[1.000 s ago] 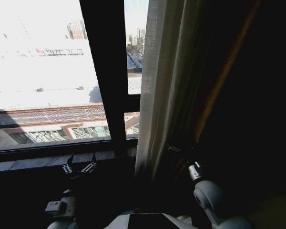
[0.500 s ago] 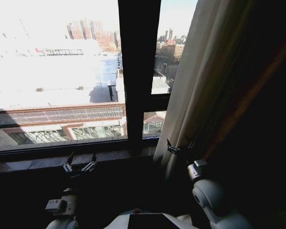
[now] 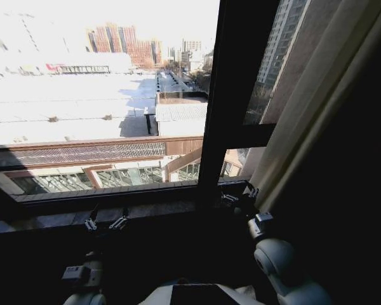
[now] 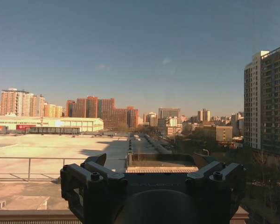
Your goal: Open the curtains by pulling them apart, changing their state from closed to fully open.
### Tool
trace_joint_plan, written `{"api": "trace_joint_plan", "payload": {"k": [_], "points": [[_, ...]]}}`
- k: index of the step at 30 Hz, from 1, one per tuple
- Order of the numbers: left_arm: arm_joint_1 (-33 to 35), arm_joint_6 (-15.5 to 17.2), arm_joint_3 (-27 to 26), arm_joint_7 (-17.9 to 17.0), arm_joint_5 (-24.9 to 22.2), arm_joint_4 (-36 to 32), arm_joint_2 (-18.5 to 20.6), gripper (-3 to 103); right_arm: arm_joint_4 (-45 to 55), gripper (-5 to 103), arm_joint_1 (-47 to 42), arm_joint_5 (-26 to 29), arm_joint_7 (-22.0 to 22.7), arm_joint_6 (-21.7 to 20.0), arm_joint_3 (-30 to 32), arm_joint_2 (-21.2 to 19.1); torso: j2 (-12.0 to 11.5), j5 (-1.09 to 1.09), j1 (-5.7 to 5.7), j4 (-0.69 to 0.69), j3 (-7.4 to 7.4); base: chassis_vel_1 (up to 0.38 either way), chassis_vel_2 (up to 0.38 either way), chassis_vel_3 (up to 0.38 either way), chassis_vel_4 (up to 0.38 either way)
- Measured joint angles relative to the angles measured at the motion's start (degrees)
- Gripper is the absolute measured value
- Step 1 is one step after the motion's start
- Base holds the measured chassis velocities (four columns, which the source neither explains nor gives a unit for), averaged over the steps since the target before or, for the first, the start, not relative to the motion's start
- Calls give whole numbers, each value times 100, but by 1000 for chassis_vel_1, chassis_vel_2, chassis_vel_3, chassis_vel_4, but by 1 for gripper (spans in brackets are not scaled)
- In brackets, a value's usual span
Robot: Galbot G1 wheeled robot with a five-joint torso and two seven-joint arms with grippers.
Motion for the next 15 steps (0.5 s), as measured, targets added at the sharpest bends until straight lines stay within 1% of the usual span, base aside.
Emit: {"api": "trace_joint_plan", "payload": {"k": [2,6,13,15], "points": [[9,-5,1,0,2,-6,0,100,-6,100,1,-9,0,1,0,0,0,0,0,-1,0,351,349,-355,-359],[58,-24,-3,1,4,-35,-1,100,-35,100,37,-33,0,14,2,-1,0,1,0,1,0,339,355,-334,-321],[91,-41,-24,2,19,-83,-1,100,-59,100,66,-37,0,62,-37,5,0,0,0,-1,0,341,355,-362,-365],[94,-41,-18,2,49,-85,-1,100,-81,100,80,-37,1,89,-59,15,0,-1,0,1,0,375,359,-344,-370]]}}
